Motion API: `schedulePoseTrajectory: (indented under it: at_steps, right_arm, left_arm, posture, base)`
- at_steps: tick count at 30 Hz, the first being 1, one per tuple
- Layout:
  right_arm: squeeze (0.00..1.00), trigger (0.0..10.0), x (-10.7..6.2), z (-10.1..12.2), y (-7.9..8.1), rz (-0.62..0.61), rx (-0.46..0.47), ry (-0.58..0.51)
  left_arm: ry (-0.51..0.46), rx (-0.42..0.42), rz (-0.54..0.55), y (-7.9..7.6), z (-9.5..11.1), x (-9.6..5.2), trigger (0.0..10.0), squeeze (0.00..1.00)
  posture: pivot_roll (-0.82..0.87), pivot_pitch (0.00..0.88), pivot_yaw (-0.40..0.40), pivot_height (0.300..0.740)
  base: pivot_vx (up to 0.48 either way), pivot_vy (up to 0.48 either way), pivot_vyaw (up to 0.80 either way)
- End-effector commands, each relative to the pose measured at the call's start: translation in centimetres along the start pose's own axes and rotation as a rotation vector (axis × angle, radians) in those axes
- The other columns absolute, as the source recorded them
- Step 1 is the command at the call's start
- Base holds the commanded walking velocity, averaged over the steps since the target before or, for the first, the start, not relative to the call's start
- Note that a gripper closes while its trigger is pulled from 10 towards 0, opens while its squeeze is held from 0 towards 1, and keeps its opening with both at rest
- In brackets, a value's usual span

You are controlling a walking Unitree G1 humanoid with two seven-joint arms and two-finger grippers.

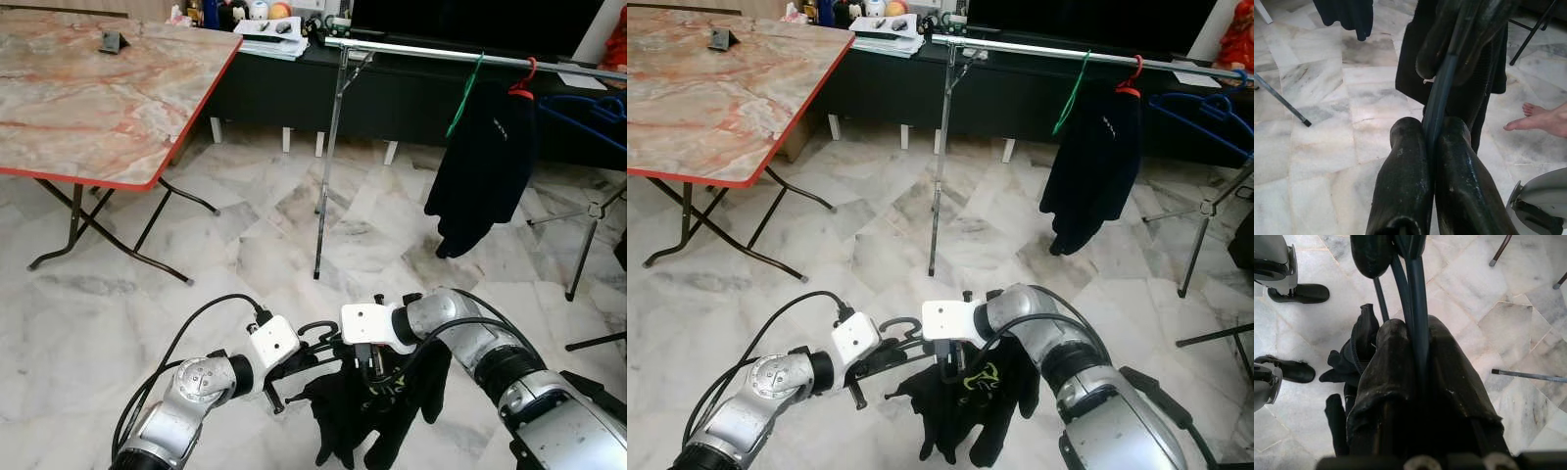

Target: Hang hanger

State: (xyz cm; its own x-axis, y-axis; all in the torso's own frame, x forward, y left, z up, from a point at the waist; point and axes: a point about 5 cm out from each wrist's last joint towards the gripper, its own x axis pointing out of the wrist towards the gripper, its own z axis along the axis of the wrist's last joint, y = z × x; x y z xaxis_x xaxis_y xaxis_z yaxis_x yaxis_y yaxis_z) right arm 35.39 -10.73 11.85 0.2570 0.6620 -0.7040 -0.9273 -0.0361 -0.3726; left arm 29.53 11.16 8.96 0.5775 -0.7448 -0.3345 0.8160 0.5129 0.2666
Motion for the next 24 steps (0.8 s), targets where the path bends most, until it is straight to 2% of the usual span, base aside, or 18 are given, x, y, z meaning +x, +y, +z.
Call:
schedulePoseTrajectory:
  at_steps: [1, 12, 18, 19, 20, 21, 22, 23, 24]
  right_arm:
    - [0.00, 10.0, -0.43, 1.88, -1.24, -0.045, -0.029, -0.092]
    - [0.00, 10.0, -0.26, 2.45, -1.12, -0.014, -0.032, -0.133]
    - [0.00, 10.0, -0.62, 2.36, -0.73, 0.072, -0.035, -0.157]
    - [0.11, 10.0, -0.77, 2.12, -0.58, 0.097, -0.043, -0.146]
    - [0.11, 10.0, -0.85, 1.99, -0.51, 0.107, -0.050, -0.139]
    - [0.28, 10.0, -0.92, 1.88, -0.48, 0.113, -0.055, -0.132]
    - [0.54, 10.0, -1.04, 1.74, -0.42, 0.131, -0.059, -0.126]
    - [0.54, 10.0, -1.08, 1.71, -0.41, 0.136, -0.059, -0.125]
    - [0.66, 10.0, -1.15, 1.69, -0.40, 0.143, -0.059, -0.125]
  left_arm:
    - [0.021, -0.025, -0.010, -0.68, -0.65, 0.26, 0.0, 0.00]
    - [0.014, -0.023, -0.009, -0.73, -0.70, 0.16, 0.0, 0.00]
    - [0.004, -0.015, -0.010, -0.67, -0.47, 0.34, 0.0, 0.00]
    - [0.003, -0.014, -0.010, -0.69, -0.45, 0.38, 0.0, 0.00]
    - [0.002, -0.014, -0.009, -0.70, -0.44, 0.40, 0.0, 0.00]
    - [0.002, -0.014, -0.009, -0.71, -0.43, 0.42, 0.0, 0.00]
    - [0.001, -0.014, -0.009, -0.74, -0.43, 0.45, 0.0, 0.00]
    - [0.001, -0.014, -0.009, -0.76, -0.43, 0.46, 0.0, 0.00]
    - [0.001, -0.013, -0.009, -0.78, -0.45, 0.48, 0.0, 0.00]
  posture:
    - [0.09, 0.160, -0.106, 0.740]
    - [0.09, 0.147, -0.106, 0.740]
    - [0.08, 0.139, -0.112, 0.740]
    - [0.08, 0.139, -0.116, 0.740]
    - [0.08, 0.139, -0.117, 0.740]
    - [0.08, 0.140, -0.120, 0.740]
    - [0.08, 0.141, -0.122, 0.740]
    - [0.08, 0.142, -0.122, 0.740]
    - [0.08, 0.143, -0.123, 0.740]
  base:
    - [0.000, 0.000, 0.00]
    - [0.000, 0.000, 0.00]
    - [0.000, 0.000, 0.00]
    - [0.000, 0.000, 0.00]
    - [0.000, 0.000, 0.00]
    - [0.000, 0.000, 0.00]
    - [0.000, 0.000, 0.00]
    - [0.000, 0.000, 0.00]
    - [0.000, 0.000, 0.00]
